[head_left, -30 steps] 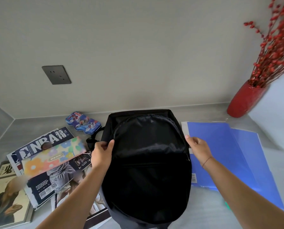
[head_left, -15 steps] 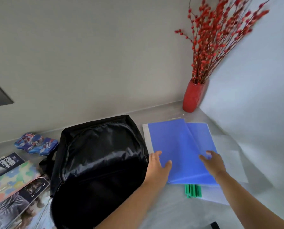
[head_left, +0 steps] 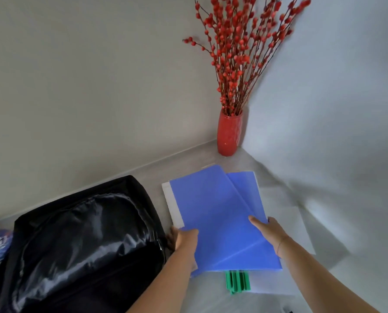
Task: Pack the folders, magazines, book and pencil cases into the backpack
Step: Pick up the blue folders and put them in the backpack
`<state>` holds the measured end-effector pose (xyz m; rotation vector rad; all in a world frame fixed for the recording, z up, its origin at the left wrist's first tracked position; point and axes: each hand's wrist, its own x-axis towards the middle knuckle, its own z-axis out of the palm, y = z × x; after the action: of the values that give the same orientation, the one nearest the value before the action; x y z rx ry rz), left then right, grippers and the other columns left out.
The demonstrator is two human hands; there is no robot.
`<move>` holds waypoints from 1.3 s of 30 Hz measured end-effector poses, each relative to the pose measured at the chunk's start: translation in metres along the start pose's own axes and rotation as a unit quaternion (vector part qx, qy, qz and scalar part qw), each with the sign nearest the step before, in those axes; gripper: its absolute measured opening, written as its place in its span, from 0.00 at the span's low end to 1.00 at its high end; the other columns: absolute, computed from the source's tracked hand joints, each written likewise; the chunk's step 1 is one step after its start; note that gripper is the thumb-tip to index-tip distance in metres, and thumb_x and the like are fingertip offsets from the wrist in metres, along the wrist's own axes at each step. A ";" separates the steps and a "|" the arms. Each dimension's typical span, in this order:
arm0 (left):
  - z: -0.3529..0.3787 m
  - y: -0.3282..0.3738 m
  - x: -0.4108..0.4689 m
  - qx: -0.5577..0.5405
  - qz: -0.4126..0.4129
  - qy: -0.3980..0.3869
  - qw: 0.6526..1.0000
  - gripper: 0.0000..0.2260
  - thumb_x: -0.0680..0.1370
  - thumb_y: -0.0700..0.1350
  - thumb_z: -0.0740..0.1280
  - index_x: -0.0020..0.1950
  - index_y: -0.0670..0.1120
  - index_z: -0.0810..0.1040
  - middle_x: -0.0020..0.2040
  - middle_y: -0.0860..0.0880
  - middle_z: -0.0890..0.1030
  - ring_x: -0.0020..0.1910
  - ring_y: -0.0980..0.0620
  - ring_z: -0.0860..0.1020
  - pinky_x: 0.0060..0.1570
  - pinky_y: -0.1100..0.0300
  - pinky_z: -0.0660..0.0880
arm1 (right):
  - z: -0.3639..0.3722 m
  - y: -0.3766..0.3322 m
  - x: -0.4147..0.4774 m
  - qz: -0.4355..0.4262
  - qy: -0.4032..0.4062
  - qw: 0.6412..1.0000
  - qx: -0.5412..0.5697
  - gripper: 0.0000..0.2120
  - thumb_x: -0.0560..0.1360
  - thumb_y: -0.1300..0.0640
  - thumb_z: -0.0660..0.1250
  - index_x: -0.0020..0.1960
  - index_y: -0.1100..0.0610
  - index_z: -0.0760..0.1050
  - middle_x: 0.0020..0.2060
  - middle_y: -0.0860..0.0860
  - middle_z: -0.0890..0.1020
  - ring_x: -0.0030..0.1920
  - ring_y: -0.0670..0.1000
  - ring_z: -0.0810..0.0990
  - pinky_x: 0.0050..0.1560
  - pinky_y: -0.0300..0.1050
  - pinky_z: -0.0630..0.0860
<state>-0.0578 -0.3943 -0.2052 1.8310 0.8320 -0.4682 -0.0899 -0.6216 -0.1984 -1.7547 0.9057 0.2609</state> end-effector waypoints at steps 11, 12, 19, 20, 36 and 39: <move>0.013 -0.003 0.001 -0.042 0.071 -0.055 0.995 0.30 0.72 0.49 0.72 0.71 0.48 0.64 0.67 0.44 0.69 0.64 0.40 0.71 0.60 0.46 0.73 | -0.025 0.013 -0.003 -0.030 -0.206 0.960 0.186 0.18 0.74 0.64 0.66 0.64 0.59 0.72 0.56 0.57 0.82 0.56 0.60 0.81 0.53 0.55 0.79; 0.011 0.001 0.002 -0.060 0.078 -0.068 0.993 0.31 0.71 0.49 0.73 0.70 0.46 0.65 0.67 0.44 0.69 0.64 0.40 0.71 0.62 0.45 0.72 | -0.028 0.019 -0.004 -0.045 -0.216 0.954 0.202 0.20 0.73 0.64 0.67 0.64 0.59 0.72 0.58 0.57 0.81 0.58 0.60 0.80 0.57 0.58 0.77; -0.033 0.034 0.002 -0.242 0.088 -0.322 0.911 0.21 0.68 0.38 0.74 0.60 0.40 0.78 0.57 0.42 0.82 0.54 0.44 0.82 0.50 0.52 0.79 | -0.052 0.001 -0.018 -0.125 -0.265 0.947 0.135 0.25 0.67 0.66 0.72 0.63 0.60 0.74 0.57 0.57 0.82 0.58 0.58 0.81 0.58 0.55 0.77; -0.038 0.038 0.001 -0.237 0.105 -0.329 0.908 0.21 0.68 0.37 0.73 0.60 0.41 0.78 0.57 0.43 0.82 0.54 0.44 0.82 0.49 0.53 0.79 | -0.055 -0.010 -0.020 -0.137 -0.259 0.953 0.078 0.26 0.65 0.67 0.73 0.62 0.59 0.74 0.57 0.57 0.82 0.58 0.58 0.81 0.60 0.56 0.76; -0.059 0.075 -0.041 -0.121 0.205 -0.225 0.945 0.21 0.67 0.30 0.73 0.60 0.39 0.77 0.55 0.39 0.82 0.55 0.39 0.80 0.61 0.42 0.74 | -0.037 -0.064 -0.048 -0.252 -0.145 0.932 0.217 0.32 0.61 0.71 0.66 0.63 0.56 0.71 0.49 0.47 0.82 0.48 0.47 0.82 0.43 0.41 0.79; -0.058 0.062 -0.038 -0.131 0.192 -0.228 0.946 0.22 0.70 0.32 0.73 0.62 0.39 0.75 0.57 0.40 0.81 0.53 0.41 0.81 0.52 0.49 0.79 | -0.033 -0.051 -0.050 -0.236 -0.151 0.941 0.190 0.27 0.67 0.75 0.65 0.65 0.61 0.70 0.53 0.53 0.81 0.53 0.53 0.81 0.53 0.50 0.80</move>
<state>-0.0418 -0.3678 -0.1172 1.5023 0.1994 -0.4776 -0.0976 -0.6232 -0.1205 -1.4618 0.2706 0.0315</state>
